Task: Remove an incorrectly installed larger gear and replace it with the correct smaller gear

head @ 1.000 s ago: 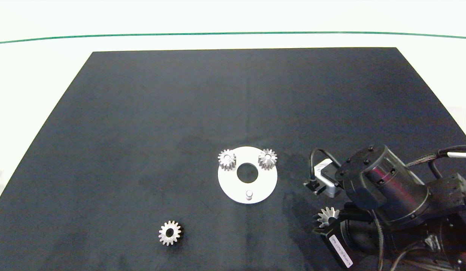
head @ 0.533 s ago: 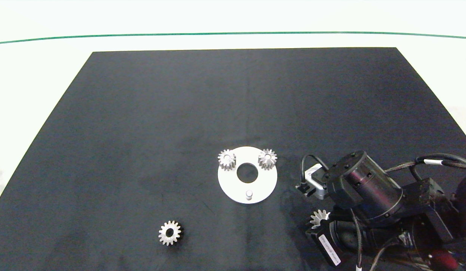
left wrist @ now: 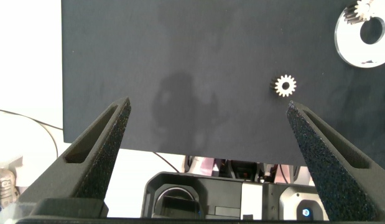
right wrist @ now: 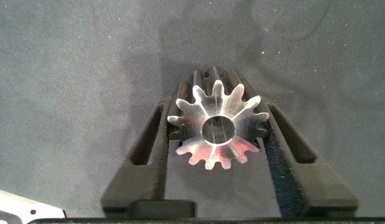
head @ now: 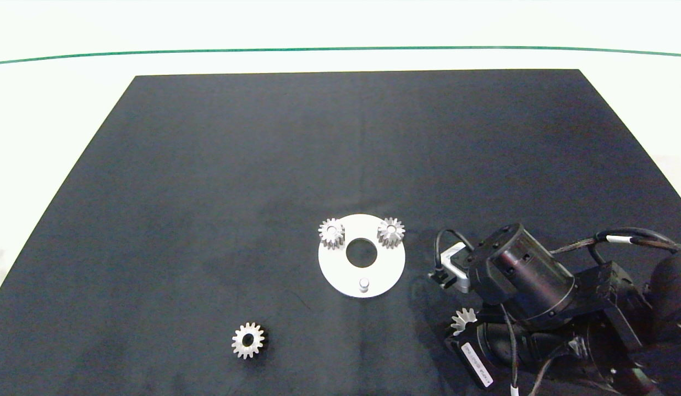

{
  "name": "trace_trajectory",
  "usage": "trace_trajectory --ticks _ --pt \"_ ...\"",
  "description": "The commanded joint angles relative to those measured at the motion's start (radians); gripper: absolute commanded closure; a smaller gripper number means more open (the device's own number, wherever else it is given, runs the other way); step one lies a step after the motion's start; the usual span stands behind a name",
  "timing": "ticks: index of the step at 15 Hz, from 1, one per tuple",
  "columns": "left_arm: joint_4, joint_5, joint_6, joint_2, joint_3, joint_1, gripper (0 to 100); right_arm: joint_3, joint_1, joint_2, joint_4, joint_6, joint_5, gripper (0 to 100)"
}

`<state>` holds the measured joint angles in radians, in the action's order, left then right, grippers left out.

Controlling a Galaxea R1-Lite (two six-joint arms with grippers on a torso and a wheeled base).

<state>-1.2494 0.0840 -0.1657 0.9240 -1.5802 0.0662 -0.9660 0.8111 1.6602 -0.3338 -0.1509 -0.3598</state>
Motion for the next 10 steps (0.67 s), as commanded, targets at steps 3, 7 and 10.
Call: trace_trajectory --ticks 3,7,10 --pt "-0.007 0.000 -0.001 0.001 0.000 0.000 0 0.010 0.002 -0.013 -0.002 0.001 -0.005 0" --pt "-0.007 0.000 -0.001 0.004 0.005 0.000 0 0.007 0.007 -0.050 -0.002 0.010 -0.008 0" --pt "-0.007 0.000 -0.001 0.013 0.014 0.001 0 -0.023 0.007 -0.158 -0.014 0.054 -0.008 0"
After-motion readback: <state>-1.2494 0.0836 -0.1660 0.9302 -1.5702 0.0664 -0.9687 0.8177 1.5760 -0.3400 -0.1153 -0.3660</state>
